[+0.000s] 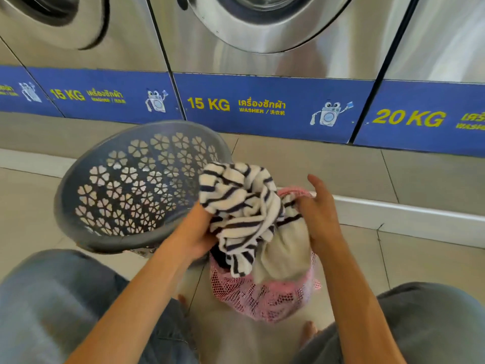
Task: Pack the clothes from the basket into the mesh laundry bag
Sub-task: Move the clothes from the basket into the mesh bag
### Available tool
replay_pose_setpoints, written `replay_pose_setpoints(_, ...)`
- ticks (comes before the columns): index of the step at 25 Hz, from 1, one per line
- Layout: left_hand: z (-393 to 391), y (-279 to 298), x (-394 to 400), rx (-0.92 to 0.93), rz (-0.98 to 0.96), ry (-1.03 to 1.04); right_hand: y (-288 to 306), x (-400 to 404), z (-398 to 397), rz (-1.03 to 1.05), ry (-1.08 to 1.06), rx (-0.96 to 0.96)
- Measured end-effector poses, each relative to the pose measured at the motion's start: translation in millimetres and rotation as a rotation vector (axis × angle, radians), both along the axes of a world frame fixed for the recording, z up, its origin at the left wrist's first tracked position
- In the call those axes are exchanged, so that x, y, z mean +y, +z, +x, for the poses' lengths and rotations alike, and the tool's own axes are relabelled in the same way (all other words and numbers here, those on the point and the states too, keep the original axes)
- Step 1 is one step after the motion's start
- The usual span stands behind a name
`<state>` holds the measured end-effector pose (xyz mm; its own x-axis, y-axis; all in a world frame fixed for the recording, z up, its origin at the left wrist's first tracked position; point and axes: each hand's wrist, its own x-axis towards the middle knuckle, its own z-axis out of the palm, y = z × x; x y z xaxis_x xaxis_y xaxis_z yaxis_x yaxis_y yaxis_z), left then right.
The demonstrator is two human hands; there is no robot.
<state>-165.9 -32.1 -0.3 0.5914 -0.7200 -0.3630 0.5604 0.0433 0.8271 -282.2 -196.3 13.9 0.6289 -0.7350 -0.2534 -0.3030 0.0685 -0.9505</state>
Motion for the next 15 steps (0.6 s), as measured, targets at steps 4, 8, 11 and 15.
replay_pose_setpoints(4, -6.7, -20.2, -35.6, -0.200, 0.268, -0.136, -5.8, 3.3, 1.7, -0.149, 0.022, 0.093)
replay_pose_setpoints(8, -8.8, -45.7, -55.9, -0.350, 0.441, -0.214, -5.3, 2.8, -5.0, -0.329, 0.100, 0.179)
replay_pose_setpoints(11, -15.2, -77.5, -72.5, -0.519, 0.590, -0.213, 0.2, -7.9, -7.1, -0.343, 0.093, 0.146)
replay_pose_setpoints(15, -46.1, -109.2, -96.5, -0.835, 0.686, -0.216, 6.1, -10.6, -11.0, -0.331, 0.129, 0.101)
